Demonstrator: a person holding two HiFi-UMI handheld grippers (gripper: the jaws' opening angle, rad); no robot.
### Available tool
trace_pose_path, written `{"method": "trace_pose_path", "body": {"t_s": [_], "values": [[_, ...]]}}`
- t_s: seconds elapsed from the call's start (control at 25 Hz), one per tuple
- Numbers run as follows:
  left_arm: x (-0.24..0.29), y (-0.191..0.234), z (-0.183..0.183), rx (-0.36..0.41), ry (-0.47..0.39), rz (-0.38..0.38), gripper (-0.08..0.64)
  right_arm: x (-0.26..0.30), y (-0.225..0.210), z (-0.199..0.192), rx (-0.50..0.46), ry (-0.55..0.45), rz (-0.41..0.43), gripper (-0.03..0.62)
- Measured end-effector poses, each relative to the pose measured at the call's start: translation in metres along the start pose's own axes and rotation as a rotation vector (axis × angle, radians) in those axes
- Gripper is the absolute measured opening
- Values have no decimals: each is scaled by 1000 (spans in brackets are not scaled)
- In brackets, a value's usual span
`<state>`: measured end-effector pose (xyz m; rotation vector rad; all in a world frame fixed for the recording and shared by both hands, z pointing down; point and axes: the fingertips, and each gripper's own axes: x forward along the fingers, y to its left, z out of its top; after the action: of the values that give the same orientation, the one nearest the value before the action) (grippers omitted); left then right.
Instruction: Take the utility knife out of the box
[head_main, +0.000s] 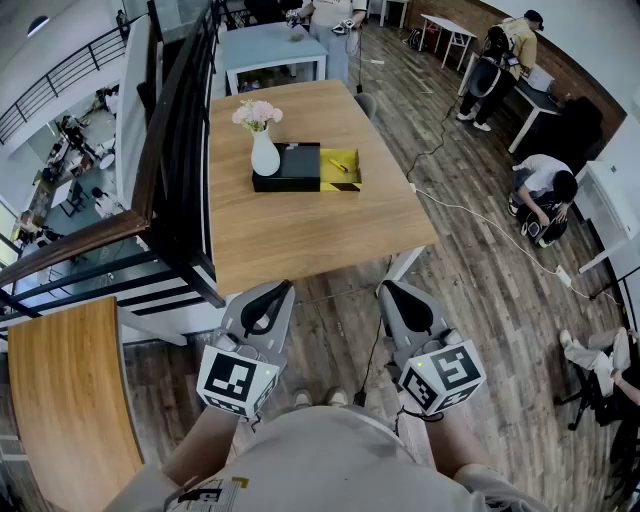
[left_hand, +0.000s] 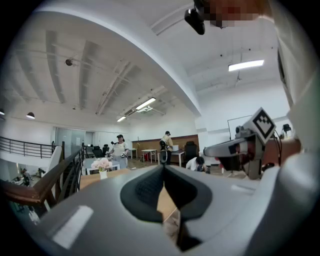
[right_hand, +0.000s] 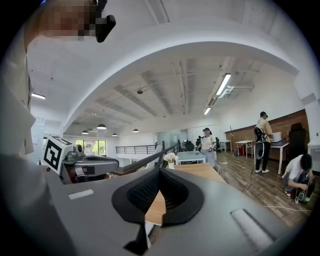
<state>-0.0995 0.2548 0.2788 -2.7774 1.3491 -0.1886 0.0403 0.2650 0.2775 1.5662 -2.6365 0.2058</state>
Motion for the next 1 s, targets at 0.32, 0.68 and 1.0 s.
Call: {"method": "trace_pose_path", "body": {"t_s": [0.32,0.68,1.0], "values": [[11,2,-4,14,18,8,2,2,-8,0,7,-18,-4,0],[25,-18,-6,18,44,4,2,-8,-24,4,-2,-30,-8,0],[40,-28,-10,4,73,24,2,-11,-43,1,-9,-21,11,0]]}}
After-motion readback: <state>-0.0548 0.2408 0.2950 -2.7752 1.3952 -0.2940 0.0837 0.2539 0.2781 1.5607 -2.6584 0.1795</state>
